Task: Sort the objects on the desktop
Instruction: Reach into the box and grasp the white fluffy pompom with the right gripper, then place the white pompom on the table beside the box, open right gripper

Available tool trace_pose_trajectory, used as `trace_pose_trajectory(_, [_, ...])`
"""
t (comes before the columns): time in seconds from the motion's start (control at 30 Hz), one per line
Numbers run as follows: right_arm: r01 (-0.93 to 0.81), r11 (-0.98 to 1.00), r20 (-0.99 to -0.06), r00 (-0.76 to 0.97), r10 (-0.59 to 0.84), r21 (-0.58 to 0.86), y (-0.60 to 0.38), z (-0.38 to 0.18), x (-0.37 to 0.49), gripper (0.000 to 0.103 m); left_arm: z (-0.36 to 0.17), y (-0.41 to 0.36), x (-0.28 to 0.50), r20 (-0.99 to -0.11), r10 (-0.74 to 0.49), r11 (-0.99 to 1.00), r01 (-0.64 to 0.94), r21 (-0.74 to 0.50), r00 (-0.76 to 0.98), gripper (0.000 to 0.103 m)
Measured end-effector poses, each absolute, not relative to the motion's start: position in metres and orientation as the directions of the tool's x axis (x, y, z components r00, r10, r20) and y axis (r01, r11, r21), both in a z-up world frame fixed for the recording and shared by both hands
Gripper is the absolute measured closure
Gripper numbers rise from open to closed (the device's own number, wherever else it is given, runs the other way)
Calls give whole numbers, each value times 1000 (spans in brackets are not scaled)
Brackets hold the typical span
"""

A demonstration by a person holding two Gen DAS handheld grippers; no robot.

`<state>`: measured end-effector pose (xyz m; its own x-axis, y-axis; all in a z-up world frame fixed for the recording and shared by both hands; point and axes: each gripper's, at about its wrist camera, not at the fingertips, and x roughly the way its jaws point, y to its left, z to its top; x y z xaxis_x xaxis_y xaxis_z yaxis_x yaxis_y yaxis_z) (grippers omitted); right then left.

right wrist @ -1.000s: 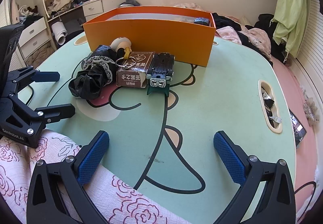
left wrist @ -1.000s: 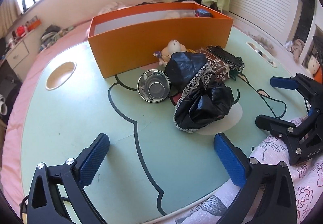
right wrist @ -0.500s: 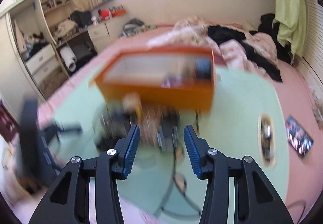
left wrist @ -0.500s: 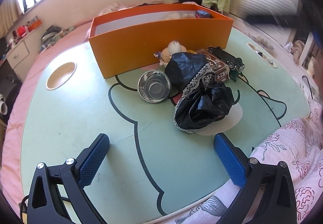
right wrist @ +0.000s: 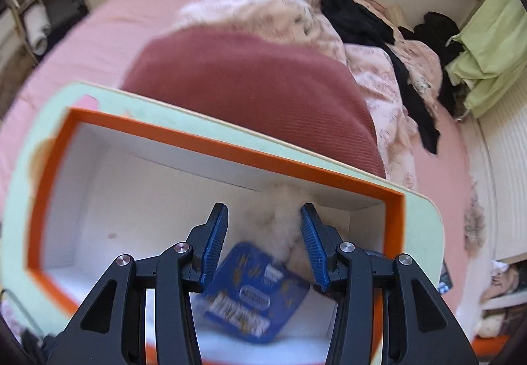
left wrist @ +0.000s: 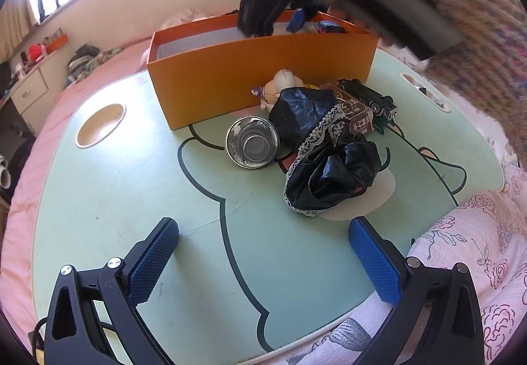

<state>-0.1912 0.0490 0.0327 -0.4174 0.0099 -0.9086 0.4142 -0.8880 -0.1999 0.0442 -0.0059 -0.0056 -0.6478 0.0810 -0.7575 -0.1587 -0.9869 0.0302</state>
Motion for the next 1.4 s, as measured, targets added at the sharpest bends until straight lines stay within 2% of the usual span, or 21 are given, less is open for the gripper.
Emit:
trace_pose_trajectory(0.07, [414, -885, -922, -384, 43, -214, 49, 20, -192, 69, -5, -5, 44, -757, 81, -987, -158, 29, -649, 0])
trace_pose_trajectory(0.13, [410, -896, -922, -388, 0, -173, 53, 26, -189, 69, -5, -5, 44, -757, 81, -987, -158, 30, -648, 0])
trace_pose_trajectory(0.3, [455, -890, -839, -469, -274, 36, 75, 76, -156, 69, -5, -5, 44, -757, 81, -987, -158, 30, -648, 0])
trace_pose_trajectory(0.43, [526, -823, -778, -418, -469, 214, 103, 107, -107, 69, -5, -5, 44, -757, 80, -987, -157, 30, -648, 0])
trace_pose_trajectory(0.67, [579, -724, -783, -220, -581, 375, 108, 74, -53, 68, -5, -5, 44, -757, 80, -987, -157, 30, -649, 0])
trace_pose_trajectory(0.77, [581, -731, -780, -244, -577, 358, 99, 65, -46, 65, -5, -5, 44, -757, 80, -987, -157, 30, -649, 0])
trace_pose_trajectory(0.9, [525, -760, -722, -341, -601, 384, 105, 70, -51, 43, -5, -5, 43, -757, 80, -987, -157, 30, -649, 0])
trace_pose_trajectory(0.97, [529, -768, -691, -402, -601, 361, 114, 79, -42, 37, -5, -5, 43, -757, 80, -987, -157, 30, -648, 0])
trace_pose_trajectory(1.13, [570, -782, -693, -458, -557, 251, 136, 80, -6, 36, -5, -5, 43, -757, 80, -987, -157, 30, -648, 0])
trace_pose_trajectory(1.4, [520, -834, -793, -424, -439, 184, 184, 19, 25, 36, -5, -6, 43, -758, 80, -987, -157, 30, -648, 0])
